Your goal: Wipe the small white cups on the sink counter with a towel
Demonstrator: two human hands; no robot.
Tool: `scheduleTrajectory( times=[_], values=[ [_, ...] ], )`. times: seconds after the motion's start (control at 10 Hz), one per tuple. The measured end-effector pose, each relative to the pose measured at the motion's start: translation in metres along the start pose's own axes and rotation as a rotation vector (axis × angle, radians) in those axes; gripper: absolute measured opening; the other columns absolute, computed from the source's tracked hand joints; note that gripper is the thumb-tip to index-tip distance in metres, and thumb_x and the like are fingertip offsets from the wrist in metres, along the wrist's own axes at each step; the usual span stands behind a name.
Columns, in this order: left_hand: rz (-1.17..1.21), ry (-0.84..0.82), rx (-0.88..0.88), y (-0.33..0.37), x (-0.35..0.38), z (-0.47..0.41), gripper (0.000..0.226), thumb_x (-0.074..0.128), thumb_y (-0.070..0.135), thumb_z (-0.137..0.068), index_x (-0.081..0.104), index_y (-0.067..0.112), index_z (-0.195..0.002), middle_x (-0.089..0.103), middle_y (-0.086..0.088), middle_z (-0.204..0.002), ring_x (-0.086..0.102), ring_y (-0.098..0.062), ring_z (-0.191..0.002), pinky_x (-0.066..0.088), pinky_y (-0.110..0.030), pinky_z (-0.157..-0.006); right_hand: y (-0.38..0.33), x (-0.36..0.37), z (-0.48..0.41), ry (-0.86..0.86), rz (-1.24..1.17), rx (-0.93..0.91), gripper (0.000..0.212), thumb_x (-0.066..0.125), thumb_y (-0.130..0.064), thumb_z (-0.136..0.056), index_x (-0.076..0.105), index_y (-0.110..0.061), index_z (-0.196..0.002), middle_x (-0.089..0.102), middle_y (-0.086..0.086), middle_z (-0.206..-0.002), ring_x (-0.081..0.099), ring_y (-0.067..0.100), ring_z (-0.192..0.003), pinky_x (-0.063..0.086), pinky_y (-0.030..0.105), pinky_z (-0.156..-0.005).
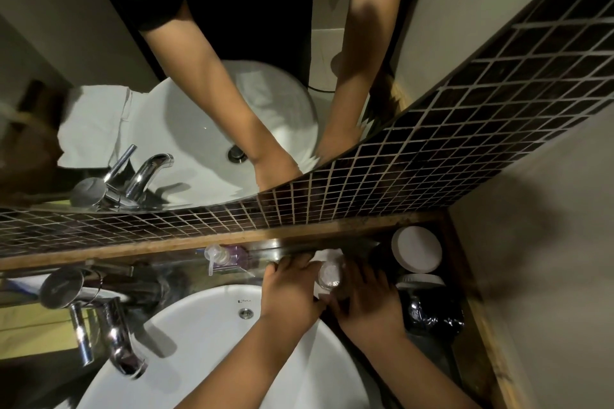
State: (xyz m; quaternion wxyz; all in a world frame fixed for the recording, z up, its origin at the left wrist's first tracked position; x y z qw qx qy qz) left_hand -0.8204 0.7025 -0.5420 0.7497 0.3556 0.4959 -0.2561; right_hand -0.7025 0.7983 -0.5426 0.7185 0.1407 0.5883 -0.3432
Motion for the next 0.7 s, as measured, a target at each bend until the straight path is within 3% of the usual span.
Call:
scheduleTrajectory(
  times=[0.1, 0.2, 0.3, 0.4, 0.6, 0.7],
  values=[
    [-0.112, -0.03, 0.053, 0.004, 0.001, -0.004, 0.069, 0.059, 0.061, -0.075, 0.045, 0.032, -0.136, 0.045, 0.009, -0.143, 0.042, -0.021, -0.126, 0.028, -0.037, -0.096, 0.001, 0.001, 0.0, 0.002, 0.044, -0.044, 0.079, 0.064, -0.049, -0.084, 0.038, -0.013, -0.15, 0.057, 0.016, -0.137, 0.059, 0.037, -0.109, 0.053, 0.042, -0.083],
    [-0.13, -0.027, 0.064, 0.004, 0.001, -0.003, 0.07, 0.056, 0.063, -0.08, 0.041, 0.029, -0.139, 0.042, 0.005, -0.146, 0.04, -0.023, -0.129, 0.031, -0.038, -0.098, 0.002, 0.002, 0.001, -0.066, 0.093, -0.025, 0.08, 0.043, -0.055, -0.093, 0.009, -0.021, -0.157, 0.036, 0.011, -0.156, 0.048, 0.032, -0.125, 0.046, 0.039, -0.094],
    [-0.142, -0.002, 0.057, 0.004, -0.009, 0.005, 0.067, 0.053, 0.06, -0.084, 0.036, 0.029, -0.142, 0.034, 0.001, -0.15, 0.03, -0.024, -0.136, 0.033, -0.039, -0.102, -0.005, -0.008, 0.009, -0.084, 0.081, -0.014, 0.079, 0.038, -0.059, -0.094, 0.003, -0.026, -0.157, 0.031, 0.007, -0.158, 0.042, 0.03, -0.13, 0.045, 0.041, -0.097],
    [-0.107, 0.06, 0.037, 0.004, -0.026, 0.018, 0.065, 0.051, 0.055, -0.087, 0.031, 0.033, -0.145, 0.031, -0.001, -0.152, 0.023, -0.026, -0.139, 0.033, -0.043, -0.105, -0.016, -0.022, 0.018, -0.056, 0.035, -0.01, 0.073, 0.031, -0.061, -0.094, 0.007, -0.029, -0.155, 0.038, 0.0, -0.154, 0.038, 0.024, -0.135, 0.043, 0.041, -0.099],
    [-0.135, 0.071, -0.006, -0.017, -0.049, 0.068, 0.062, 0.041, 0.054, -0.093, 0.018, 0.035, -0.148, 0.028, -0.004, -0.156, 0.016, -0.029, -0.145, 0.028, -0.056, -0.109, -0.045, -0.037, 0.035, -0.089, 0.015, -0.083, 0.065, 0.024, -0.058, -0.097, 0.002, -0.037, -0.155, 0.007, -0.007, -0.167, 0.002, 0.025, -0.152, 0.017, 0.049, -0.12],
    [-0.138, 0.026, -0.09, -0.027, -0.053, 0.101, 0.06, 0.031, 0.056, -0.096, 0.013, 0.035, -0.149, 0.016, -0.005, -0.161, 0.007, -0.03, -0.147, 0.018, -0.057, -0.112, -0.056, -0.05, 0.057, -0.033, 0.07, -0.181, 0.064, 0.017, -0.061, -0.095, 0.019, -0.038, -0.155, 0.019, -0.007, -0.165, 0.012, 0.027, -0.152, 0.021, 0.053, -0.118]
  ],
)
Point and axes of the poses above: each hand's wrist, its own z-axis away from the middle knuckle, its own x-axis out of the palm, y = z × x, the point moved 3 cm from there along -z, towards the middle knuckle
